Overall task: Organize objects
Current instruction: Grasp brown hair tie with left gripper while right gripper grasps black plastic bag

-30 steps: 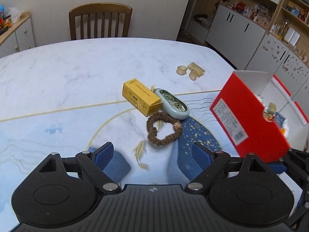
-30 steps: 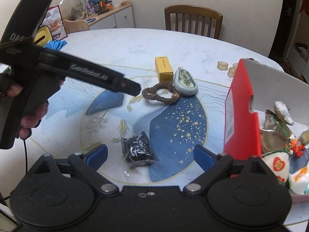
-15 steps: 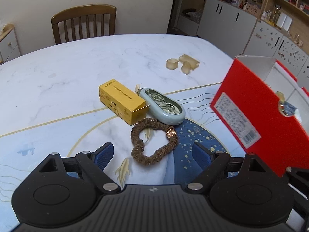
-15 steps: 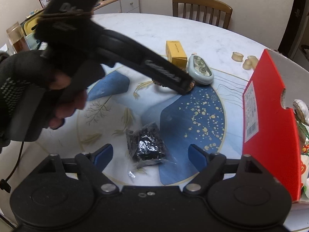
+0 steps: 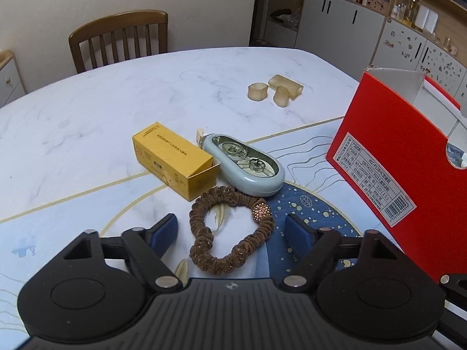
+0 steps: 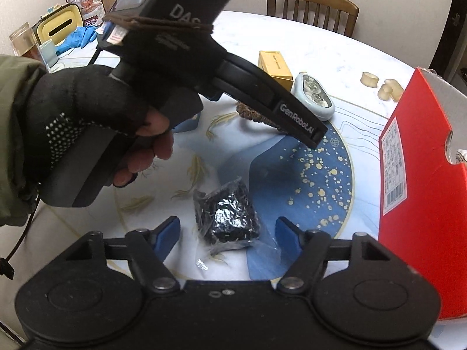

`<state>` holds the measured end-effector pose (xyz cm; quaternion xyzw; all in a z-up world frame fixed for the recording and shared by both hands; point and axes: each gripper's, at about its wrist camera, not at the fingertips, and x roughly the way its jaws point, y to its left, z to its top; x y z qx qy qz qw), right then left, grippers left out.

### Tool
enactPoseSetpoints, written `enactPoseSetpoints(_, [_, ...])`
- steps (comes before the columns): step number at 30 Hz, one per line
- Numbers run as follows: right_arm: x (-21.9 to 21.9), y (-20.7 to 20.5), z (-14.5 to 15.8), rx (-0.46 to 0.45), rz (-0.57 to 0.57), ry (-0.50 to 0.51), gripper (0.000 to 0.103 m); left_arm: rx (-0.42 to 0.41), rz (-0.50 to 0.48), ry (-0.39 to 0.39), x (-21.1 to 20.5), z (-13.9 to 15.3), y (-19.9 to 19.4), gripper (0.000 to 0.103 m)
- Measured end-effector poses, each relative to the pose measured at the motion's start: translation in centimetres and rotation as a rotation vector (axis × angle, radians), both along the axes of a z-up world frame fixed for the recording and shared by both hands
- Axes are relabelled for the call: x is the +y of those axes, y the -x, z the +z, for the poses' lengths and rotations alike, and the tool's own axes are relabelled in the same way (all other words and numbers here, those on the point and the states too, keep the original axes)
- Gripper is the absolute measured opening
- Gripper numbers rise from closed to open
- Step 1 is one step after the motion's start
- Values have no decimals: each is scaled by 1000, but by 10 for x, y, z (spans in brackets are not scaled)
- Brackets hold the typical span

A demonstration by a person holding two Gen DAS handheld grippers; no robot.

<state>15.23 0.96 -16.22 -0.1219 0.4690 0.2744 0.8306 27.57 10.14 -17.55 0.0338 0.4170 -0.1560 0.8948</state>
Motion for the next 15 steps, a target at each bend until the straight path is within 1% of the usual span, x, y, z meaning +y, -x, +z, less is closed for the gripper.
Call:
enactPoseSetpoints(1, [0,0,0,0,2,2,68,-5,-2,-4,-1,0,0,73])
enactPoseSetpoints(3, [1,-1,-2,-2,6,8,63,-14,-7,-9,-2,1,1,61])
enactPoseSetpoints(5, [2,-1,-3,-3,11,13,60,-18,-18,-9,-2,1,1,55])
enactPoseSetpoints(7, [3,-2,-4,-2,15,16,56,-24,-24,-12,-2,1,2,46])
enactPoseSetpoints(8, [3,-2,-4,-7,17,18,52,-28,-28,-16,-2,2,3,39])
enactPoseSetpoints(9, [4,-1,-4,-10,18,19,49,-28,-33,-16,-2,2,4,34])
enactPoseSetpoints(11, [4,-1,-4,-11,19,16,46,-28,-41,-18,-2,2,5,30])
enactPoseSetpoints(12, [4,-2,-4,-10,18,14,44,-29,-42,-23,-3,2,5,25])
enactPoseSetpoints(13, [4,-2,-4,-10,17,12,43,-28,-42,-22,-2,2,6,23])
enactPoseSetpoints(15, [3,-3,-4,-8,17,5,37,-21,-37,-15,-1,3,7,21])
